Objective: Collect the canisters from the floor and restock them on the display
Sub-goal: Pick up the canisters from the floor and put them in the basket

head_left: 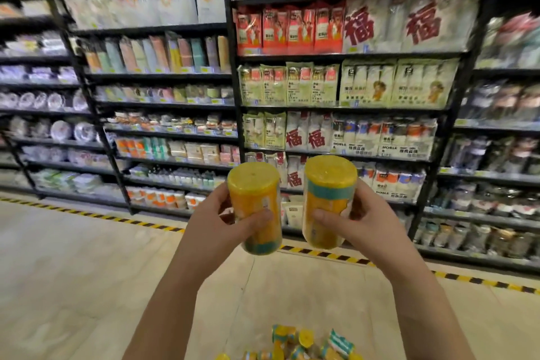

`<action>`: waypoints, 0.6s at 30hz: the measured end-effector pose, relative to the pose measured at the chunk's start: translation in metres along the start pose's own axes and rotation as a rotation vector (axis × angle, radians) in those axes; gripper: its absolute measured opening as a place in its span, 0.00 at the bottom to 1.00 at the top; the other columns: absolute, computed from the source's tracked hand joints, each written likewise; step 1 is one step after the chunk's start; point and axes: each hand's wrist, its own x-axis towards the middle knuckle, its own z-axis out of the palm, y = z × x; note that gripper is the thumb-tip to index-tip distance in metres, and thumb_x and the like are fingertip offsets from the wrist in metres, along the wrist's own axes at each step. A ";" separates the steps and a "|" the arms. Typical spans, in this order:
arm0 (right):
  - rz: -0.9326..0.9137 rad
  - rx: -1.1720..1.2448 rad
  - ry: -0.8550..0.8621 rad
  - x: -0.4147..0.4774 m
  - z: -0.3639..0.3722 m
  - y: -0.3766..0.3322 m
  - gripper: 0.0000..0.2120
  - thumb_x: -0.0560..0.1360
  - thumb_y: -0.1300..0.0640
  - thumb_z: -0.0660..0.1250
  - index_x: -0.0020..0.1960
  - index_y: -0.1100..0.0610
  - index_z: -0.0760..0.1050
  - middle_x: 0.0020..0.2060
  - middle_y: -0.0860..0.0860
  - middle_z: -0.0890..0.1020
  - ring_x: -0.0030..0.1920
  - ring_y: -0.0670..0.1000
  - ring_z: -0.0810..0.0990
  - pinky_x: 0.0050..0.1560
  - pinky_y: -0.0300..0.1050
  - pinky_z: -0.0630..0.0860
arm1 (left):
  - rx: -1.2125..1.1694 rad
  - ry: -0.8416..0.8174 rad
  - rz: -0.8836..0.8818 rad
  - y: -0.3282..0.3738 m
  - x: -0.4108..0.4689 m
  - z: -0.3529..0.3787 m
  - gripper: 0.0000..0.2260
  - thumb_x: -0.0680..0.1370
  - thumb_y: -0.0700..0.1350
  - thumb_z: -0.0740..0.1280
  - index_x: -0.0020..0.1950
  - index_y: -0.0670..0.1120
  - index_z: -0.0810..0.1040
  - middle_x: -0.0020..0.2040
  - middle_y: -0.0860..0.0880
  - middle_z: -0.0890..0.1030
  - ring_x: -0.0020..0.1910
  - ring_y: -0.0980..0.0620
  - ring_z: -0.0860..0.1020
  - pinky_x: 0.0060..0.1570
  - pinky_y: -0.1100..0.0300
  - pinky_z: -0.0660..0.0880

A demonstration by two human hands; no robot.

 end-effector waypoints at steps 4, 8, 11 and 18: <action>-0.023 0.027 0.016 -0.004 0.011 -0.018 0.23 0.65 0.42 0.77 0.58 0.39 0.77 0.50 0.36 0.84 0.51 0.37 0.81 0.48 0.40 0.76 | -0.055 0.042 0.014 0.008 -0.012 -0.013 0.27 0.63 0.57 0.77 0.61 0.62 0.76 0.52 0.63 0.83 0.53 0.63 0.81 0.48 0.63 0.78; -0.044 0.010 0.009 -0.008 0.022 -0.024 0.25 0.62 0.39 0.76 0.58 0.39 0.76 0.49 0.36 0.84 0.50 0.36 0.81 0.40 0.31 0.77 | -0.075 0.099 0.023 0.012 -0.020 -0.028 0.35 0.61 0.62 0.82 0.65 0.59 0.74 0.55 0.60 0.83 0.55 0.59 0.82 0.51 0.58 0.80; -0.065 -0.009 -0.033 -0.010 0.027 -0.023 0.25 0.61 0.39 0.77 0.56 0.39 0.76 0.48 0.34 0.83 0.49 0.35 0.80 0.38 0.28 0.76 | -0.070 0.159 0.028 0.016 -0.034 -0.033 0.30 0.62 0.58 0.79 0.62 0.61 0.74 0.52 0.63 0.83 0.52 0.62 0.82 0.47 0.62 0.78; -0.140 0.069 -0.242 -0.008 0.036 -0.028 0.29 0.60 0.37 0.77 0.59 0.37 0.75 0.49 0.31 0.81 0.50 0.32 0.79 0.39 0.26 0.75 | -0.012 0.372 0.007 0.026 -0.078 -0.034 0.29 0.63 0.56 0.79 0.62 0.60 0.75 0.52 0.62 0.84 0.51 0.62 0.82 0.41 0.67 0.79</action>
